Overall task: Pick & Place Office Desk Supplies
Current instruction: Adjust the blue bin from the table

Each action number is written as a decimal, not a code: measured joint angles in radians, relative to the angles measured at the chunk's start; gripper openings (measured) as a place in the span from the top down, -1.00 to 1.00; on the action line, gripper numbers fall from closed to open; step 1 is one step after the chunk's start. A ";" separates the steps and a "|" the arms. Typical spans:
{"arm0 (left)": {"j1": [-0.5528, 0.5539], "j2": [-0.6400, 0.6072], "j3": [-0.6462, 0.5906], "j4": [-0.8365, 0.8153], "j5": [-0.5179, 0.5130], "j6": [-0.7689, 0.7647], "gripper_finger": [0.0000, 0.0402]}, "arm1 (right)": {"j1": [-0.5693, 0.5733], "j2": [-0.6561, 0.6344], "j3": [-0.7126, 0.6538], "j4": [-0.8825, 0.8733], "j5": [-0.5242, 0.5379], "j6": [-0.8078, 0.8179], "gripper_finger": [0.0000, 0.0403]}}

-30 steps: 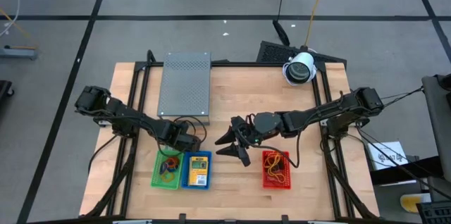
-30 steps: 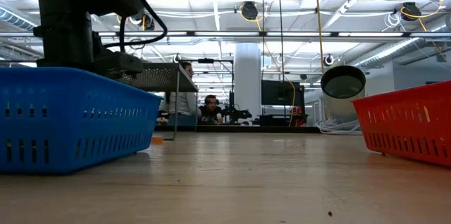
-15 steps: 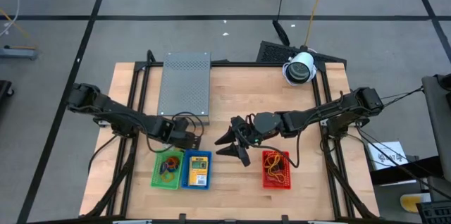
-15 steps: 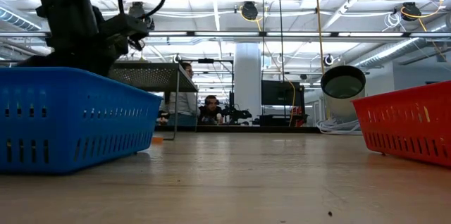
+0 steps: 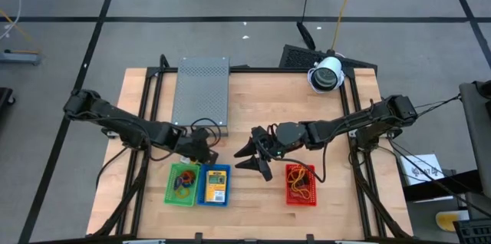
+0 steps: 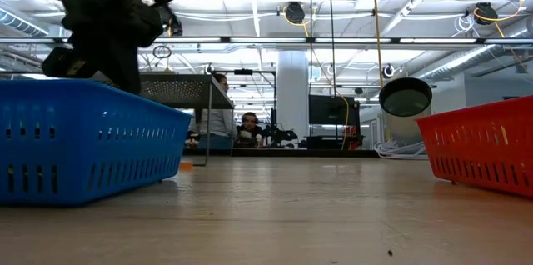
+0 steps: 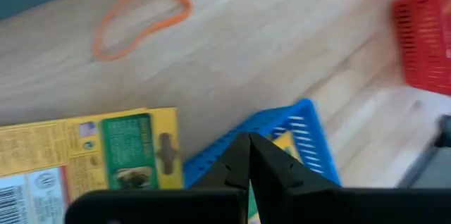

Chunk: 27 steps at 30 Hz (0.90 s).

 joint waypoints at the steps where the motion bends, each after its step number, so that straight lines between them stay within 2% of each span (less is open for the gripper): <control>1: 0.000 0.002 0.000 -0.016 -0.003 -0.004 0.97 | 0.000 0.000 0.000 0.000 0.002 0.000 0.10; 5: 0.000 0.002 -0.002 -0.043 -0.036 -0.027 0.96 | 0.000 0.000 0.000 0.000 0.002 0.000 0.10; 10: 0.000 0.010 -0.002 -0.056 -0.050 0.015 0.88 | 0.002 0.000 0.000 0.000 0.003 0.000 0.10; 18: -0.006 0.070 0.000 -0.069 -0.015 0.045 0.87 | 0.002 0.000 0.000 0.006 0.003 0.000 0.10; 27: -0.028 0.117 0.000 -0.011 0.042 0.059 0.87 | 0.002 0.000 0.000 0.008 0.003 0.001 0.10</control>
